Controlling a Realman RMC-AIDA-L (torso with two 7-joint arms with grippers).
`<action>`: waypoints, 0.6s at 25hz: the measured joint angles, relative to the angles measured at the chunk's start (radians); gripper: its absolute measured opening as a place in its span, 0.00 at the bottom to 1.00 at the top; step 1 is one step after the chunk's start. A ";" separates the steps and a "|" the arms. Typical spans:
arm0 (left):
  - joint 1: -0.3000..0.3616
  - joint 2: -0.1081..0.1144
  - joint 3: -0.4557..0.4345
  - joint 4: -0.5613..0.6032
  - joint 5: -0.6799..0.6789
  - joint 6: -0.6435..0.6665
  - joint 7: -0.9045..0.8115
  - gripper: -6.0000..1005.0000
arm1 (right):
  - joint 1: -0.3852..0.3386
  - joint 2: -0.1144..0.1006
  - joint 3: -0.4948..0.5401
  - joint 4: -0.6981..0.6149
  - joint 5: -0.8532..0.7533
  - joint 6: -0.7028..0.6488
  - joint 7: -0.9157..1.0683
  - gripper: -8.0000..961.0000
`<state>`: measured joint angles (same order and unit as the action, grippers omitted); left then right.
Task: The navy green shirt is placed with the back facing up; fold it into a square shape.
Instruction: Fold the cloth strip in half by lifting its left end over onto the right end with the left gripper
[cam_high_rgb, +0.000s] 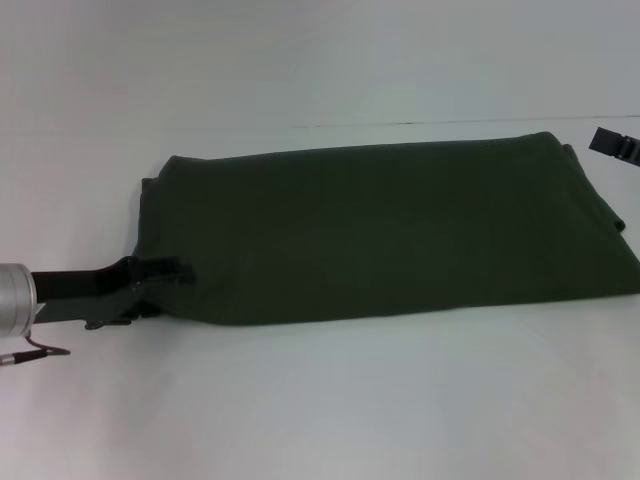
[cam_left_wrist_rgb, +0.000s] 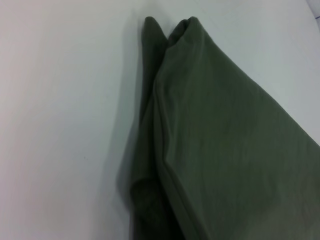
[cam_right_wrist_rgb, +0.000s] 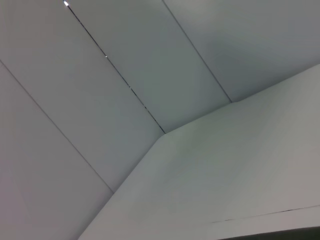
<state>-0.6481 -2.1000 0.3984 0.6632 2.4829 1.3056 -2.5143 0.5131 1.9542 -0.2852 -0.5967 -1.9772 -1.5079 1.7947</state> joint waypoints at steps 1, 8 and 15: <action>-0.001 0.000 0.003 0.000 0.001 0.000 0.000 0.79 | 0.000 0.000 0.000 0.000 0.000 0.000 0.000 0.86; 0.002 0.000 0.021 0.010 0.001 -0.012 0.021 0.72 | -0.001 0.000 0.000 0.000 0.000 0.000 0.000 0.85; 0.012 -0.001 0.012 0.016 -0.004 -0.021 0.077 0.65 | -0.004 0.000 0.000 0.000 0.000 -0.001 0.000 0.85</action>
<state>-0.6361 -2.1007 0.4104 0.6796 2.4786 1.2850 -2.4375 0.5091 1.9542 -0.2853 -0.5967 -1.9772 -1.5090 1.7948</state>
